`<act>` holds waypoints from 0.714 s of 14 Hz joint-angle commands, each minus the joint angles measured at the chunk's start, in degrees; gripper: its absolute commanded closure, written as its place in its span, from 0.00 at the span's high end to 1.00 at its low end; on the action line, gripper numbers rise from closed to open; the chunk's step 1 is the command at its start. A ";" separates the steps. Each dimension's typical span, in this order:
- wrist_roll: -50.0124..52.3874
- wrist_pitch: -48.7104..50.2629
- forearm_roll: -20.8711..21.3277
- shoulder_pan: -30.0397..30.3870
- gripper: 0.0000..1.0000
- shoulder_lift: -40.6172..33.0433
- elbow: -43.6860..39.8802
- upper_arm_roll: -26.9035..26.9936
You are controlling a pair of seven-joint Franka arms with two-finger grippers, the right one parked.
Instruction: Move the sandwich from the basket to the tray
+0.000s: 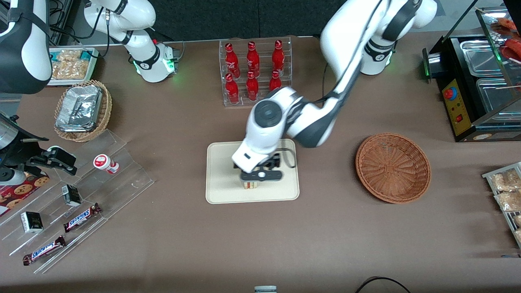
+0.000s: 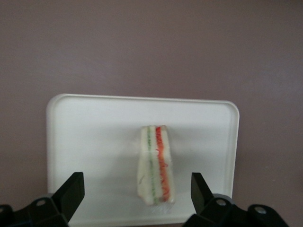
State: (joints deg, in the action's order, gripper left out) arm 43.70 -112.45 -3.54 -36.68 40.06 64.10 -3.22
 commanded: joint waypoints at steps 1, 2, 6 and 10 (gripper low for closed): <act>-10.07 6.88 -5.84 7.73 0.99 -11.37 7.93 -0.47; -14.65 7.51 -7.00 10.98 0.99 -15.41 11.62 -0.38; -26.54 15.31 -7.18 21.36 0.99 -26.25 19.74 -0.29; -35.66 28.49 -5.52 33.31 0.99 -31.78 19.13 -0.12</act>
State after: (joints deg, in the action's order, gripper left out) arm 13.22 -87.67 -9.50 -8.31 12.62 80.83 -2.65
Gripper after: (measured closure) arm 0.004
